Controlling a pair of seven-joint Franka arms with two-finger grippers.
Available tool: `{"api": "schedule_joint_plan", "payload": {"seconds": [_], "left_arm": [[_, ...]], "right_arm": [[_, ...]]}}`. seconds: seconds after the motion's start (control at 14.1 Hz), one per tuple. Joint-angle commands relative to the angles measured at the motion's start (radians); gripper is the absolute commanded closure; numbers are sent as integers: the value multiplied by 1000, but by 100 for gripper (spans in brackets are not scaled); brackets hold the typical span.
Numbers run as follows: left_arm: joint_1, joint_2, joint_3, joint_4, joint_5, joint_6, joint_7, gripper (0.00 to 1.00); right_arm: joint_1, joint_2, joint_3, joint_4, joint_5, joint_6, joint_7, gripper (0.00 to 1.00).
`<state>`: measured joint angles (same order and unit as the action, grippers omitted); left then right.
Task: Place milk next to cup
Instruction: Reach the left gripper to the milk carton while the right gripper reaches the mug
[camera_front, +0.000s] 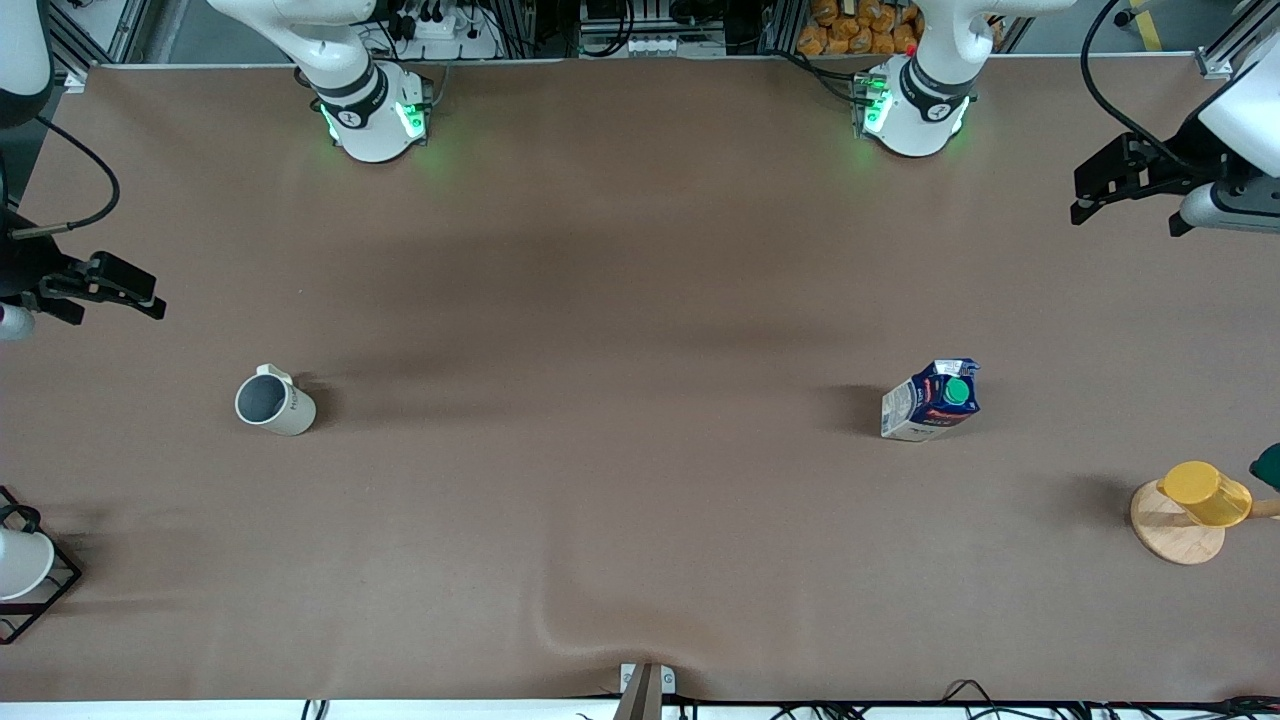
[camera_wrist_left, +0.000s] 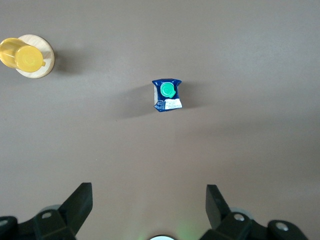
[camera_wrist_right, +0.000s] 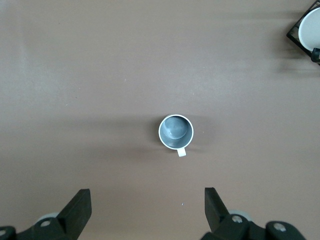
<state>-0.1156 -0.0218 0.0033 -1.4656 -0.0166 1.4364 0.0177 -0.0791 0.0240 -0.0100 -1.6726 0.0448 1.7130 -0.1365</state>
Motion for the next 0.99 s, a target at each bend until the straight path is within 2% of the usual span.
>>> {"api": "schedule_joint_plan", "payload": {"seconds": [0.0,0.35,0.5,0.71,0.92], "left_arm": [[2,-17,6,13,-25,-17,-15,0],[-1,17,4,18,-17,-17,-22,0],[-4,81,6,13,-13,-8,-25,0],[-18,193,-2,-1,-16,68,-25,0],[-15,214,-2,-114,-16,201,-25,0]], "right_arm": [[27,-18,7,7,-20,-9,31,0],[25,-7,4,11,-32,-24,14,0],[10,45,-1,20,-65,-15,-2,0],[-41,138,-1,14,-63,25,-3,0],[-67,215,-1,-15,-63,130,-29,0]]}}
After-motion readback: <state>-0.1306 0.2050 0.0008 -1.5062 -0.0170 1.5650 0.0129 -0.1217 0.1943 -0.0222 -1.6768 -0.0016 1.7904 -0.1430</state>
